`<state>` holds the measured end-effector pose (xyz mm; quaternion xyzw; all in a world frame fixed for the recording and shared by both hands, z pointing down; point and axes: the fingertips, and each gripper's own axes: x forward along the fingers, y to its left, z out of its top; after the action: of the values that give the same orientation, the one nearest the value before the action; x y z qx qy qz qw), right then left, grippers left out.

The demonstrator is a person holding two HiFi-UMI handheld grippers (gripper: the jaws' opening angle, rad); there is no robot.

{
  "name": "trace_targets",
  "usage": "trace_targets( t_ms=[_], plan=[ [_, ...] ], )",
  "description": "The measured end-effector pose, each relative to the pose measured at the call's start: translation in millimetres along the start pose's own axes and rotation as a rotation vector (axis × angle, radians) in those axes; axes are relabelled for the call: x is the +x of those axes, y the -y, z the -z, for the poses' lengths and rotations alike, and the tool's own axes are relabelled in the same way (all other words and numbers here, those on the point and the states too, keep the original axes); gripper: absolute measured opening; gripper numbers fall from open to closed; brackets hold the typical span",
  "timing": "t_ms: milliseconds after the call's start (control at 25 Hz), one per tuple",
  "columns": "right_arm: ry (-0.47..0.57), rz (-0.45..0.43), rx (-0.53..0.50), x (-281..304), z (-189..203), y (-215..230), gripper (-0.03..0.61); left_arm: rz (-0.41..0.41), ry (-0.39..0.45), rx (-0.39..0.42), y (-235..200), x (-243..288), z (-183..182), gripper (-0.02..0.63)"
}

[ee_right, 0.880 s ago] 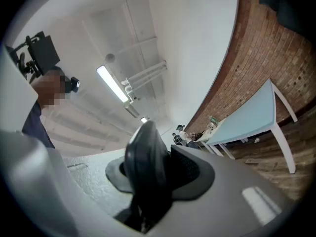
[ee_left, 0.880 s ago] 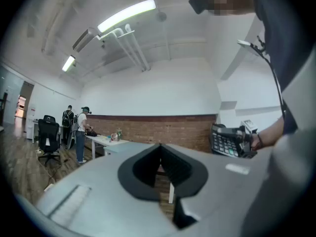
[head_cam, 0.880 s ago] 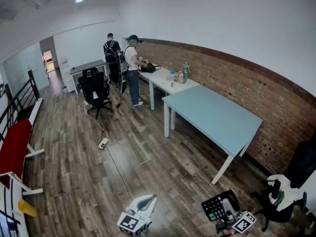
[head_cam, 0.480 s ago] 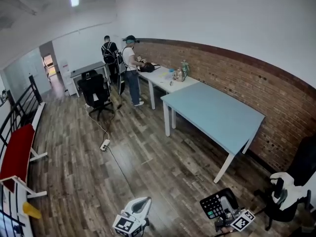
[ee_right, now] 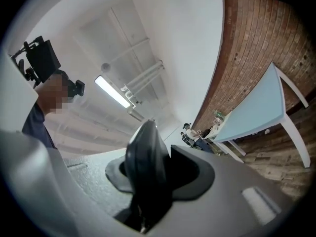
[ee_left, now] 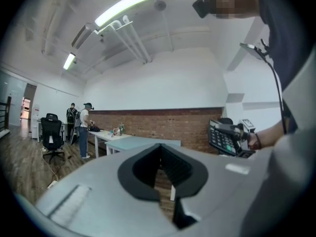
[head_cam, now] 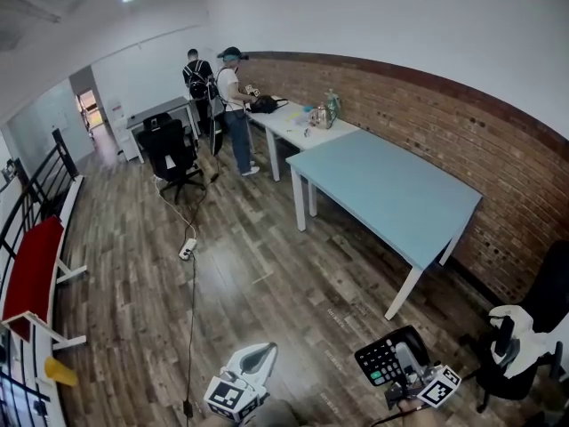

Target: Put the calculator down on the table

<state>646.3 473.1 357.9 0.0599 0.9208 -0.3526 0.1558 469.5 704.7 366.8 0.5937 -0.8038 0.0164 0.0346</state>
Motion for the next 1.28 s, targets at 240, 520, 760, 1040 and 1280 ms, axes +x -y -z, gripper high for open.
trace_targets(
  t_ms=[240, 520, 760, 1040, 1280],
  plan=[
    [0.0, 0.016, 0.03, 12, 3, 22, 0.132, 0.028, -0.022, 0.015, -16, 39, 1, 0.003],
    [0.027, 0.053, 0.07, 41, 9, 46, 0.132, 0.121, -0.024, 0.0, -41, 91, 18, 0.003],
    [0.062, 0.09, 0.06, 94, 1, 71, 0.132, 0.153, 0.011, 0.003, -96, 135, 1, 0.003],
    [0.044, 0.121, 0.0, 160, -6, 98, 0.132, 0.203, 0.028, -0.011, -153, 191, -15, 0.003],
    [0.055, 0.103, 0.008, 229, -3, 123, 0.132, 0.191, 0.028, -0.004, -212, 223, -22, 0.003]
  ],
)
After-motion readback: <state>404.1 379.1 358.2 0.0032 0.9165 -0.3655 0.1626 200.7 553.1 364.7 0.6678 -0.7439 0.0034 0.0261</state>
